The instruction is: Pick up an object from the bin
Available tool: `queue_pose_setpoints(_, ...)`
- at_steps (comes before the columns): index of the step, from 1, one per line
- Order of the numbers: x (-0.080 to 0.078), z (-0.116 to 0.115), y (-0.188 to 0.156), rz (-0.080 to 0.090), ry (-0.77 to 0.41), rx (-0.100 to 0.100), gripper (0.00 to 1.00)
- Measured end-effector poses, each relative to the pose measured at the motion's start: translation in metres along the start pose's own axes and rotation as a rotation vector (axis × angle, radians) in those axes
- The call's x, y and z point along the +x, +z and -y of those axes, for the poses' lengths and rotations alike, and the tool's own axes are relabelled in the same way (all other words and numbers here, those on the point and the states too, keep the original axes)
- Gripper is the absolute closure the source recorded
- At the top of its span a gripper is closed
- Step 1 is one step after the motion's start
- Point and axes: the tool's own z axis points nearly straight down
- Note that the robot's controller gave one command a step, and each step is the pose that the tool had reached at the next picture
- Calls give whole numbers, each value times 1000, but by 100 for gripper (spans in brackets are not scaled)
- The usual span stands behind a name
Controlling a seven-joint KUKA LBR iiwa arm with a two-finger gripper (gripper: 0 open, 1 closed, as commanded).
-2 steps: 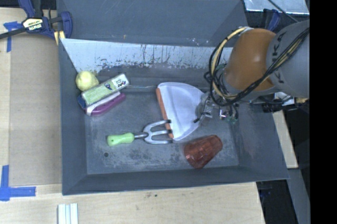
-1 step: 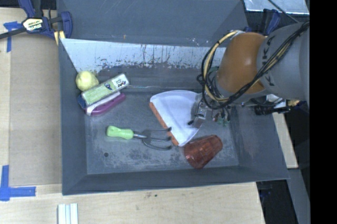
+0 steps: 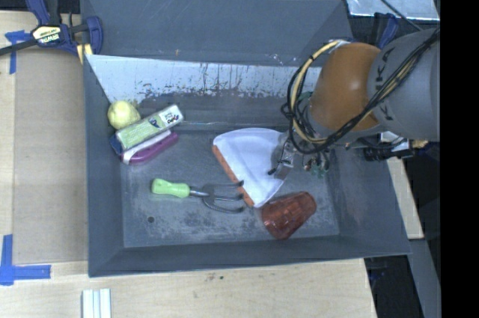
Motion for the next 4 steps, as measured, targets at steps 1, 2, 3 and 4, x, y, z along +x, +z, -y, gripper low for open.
queue_pose_setpoints(1,8,-30,12,-4,-26,-2,100)
queue_pose_setpoints(2,6,-52,11,5,-18,-1,100)
queue_pose_setpoints(3,-12,-35,-74,14,-12,-2,100)
queue_pose_setpoints(4,-13,-54,-168,3,-16,0,100)
